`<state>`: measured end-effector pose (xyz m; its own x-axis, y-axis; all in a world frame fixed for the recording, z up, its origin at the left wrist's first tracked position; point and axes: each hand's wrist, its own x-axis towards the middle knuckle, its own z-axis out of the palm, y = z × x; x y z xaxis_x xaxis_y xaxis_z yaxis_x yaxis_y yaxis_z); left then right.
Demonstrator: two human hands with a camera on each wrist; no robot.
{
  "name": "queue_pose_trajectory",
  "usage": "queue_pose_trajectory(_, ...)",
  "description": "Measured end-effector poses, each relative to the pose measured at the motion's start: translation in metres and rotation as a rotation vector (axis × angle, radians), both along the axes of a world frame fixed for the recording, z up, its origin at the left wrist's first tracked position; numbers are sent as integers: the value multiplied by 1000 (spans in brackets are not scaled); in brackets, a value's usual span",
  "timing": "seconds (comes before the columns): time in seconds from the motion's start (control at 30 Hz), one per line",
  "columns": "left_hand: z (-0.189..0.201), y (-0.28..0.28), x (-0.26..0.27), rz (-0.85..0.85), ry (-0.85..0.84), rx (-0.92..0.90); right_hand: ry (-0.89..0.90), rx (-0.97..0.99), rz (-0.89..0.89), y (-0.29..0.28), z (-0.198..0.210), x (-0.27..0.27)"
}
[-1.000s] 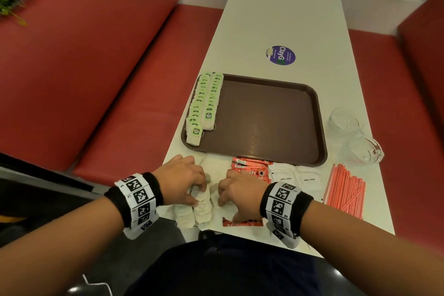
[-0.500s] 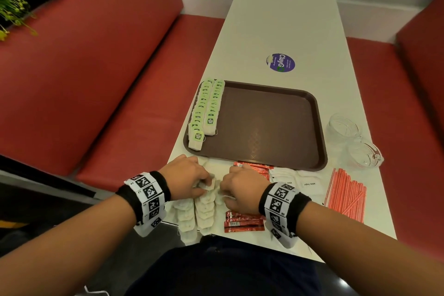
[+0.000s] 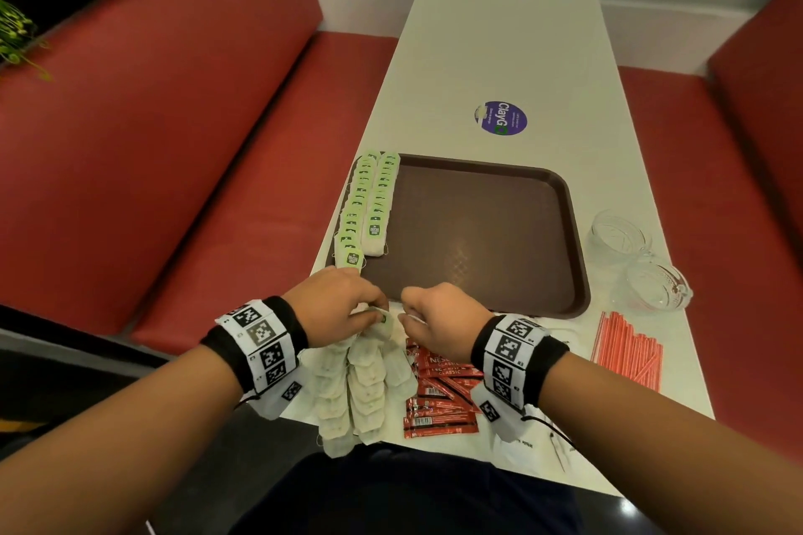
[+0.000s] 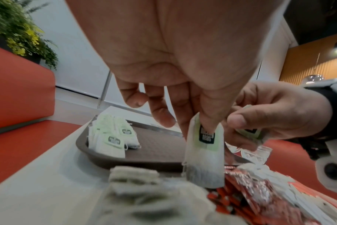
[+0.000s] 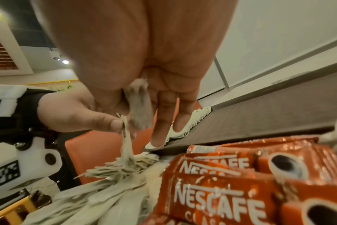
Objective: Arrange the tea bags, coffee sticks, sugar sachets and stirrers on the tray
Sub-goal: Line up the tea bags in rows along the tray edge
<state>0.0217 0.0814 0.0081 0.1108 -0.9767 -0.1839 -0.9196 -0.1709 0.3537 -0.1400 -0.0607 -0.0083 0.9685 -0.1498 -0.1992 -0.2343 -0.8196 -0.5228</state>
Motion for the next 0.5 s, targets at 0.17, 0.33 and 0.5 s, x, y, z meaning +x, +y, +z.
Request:
queue_pose_trajectory(0.17,11,-8,9,-17,59,-71,-36,93,-54,-11,4,7)
queue_pose_trajectory(0.33,19,-16,11,-40,115,-134,-59,61,-27,-16,3,16)
queue_pose_trajectory(0.5,24,-25,18,-45,168,-213,-115,36,-40,-21,0,22)
